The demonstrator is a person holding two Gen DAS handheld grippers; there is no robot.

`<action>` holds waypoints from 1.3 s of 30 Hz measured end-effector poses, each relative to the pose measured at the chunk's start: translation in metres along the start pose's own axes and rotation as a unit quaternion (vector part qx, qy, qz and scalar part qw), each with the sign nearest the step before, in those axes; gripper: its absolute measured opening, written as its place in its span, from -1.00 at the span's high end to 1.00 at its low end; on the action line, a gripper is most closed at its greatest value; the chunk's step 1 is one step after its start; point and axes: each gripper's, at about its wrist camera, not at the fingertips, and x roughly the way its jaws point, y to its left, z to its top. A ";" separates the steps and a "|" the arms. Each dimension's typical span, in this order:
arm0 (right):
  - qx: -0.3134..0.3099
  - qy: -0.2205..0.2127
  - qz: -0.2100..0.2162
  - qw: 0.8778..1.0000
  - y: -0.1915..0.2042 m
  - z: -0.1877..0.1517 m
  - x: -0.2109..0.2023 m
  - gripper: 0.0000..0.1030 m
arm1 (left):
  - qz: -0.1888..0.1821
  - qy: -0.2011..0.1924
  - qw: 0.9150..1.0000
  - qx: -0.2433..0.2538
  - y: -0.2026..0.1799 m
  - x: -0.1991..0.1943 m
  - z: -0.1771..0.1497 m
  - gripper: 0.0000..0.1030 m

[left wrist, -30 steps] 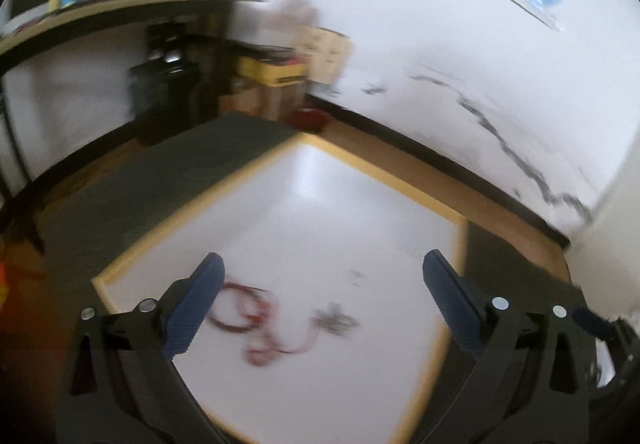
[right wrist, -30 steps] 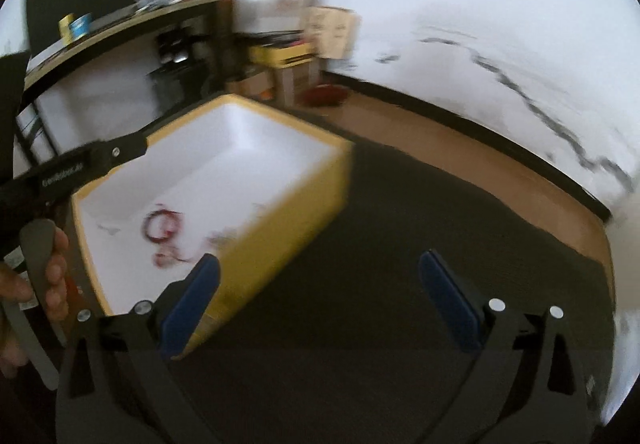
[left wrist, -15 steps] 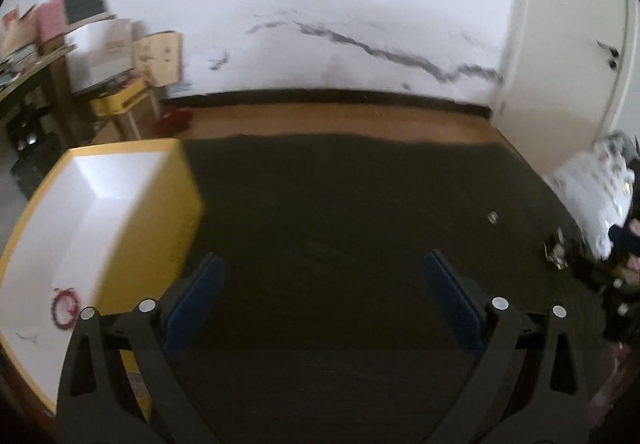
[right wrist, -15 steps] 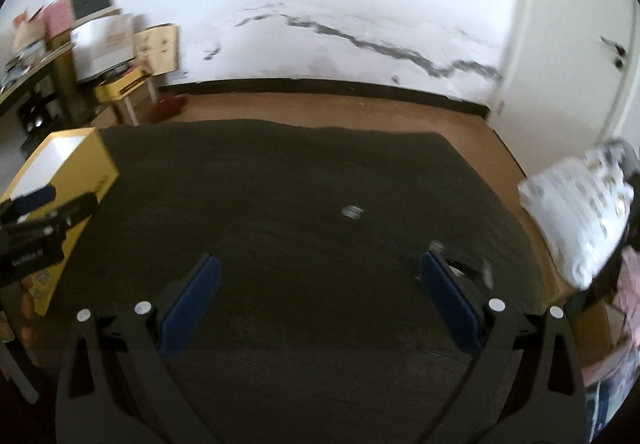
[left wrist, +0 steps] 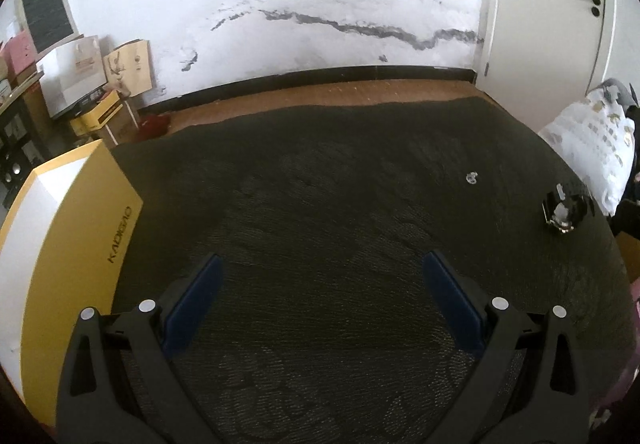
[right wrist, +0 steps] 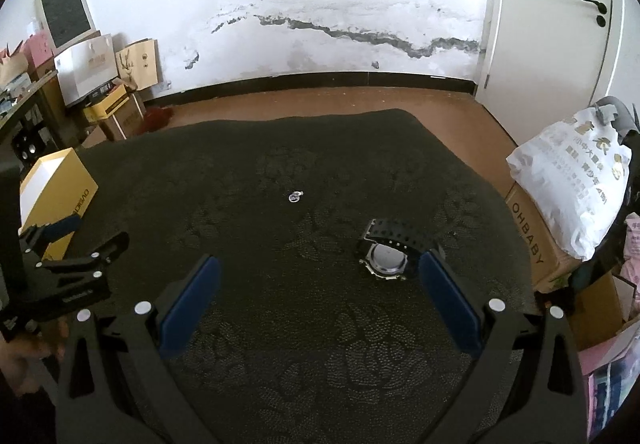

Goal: Organize jewelry
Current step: 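Close the left tool on the silver charm while the right tool lowers toward the watch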

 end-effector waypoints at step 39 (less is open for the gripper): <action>0.076 0.003 0.016 0.997 -0.058 0.011 -0.004 -0.87 | -0.068 0.031 0.992 0.099 -0.157 0.142 0.059 0.76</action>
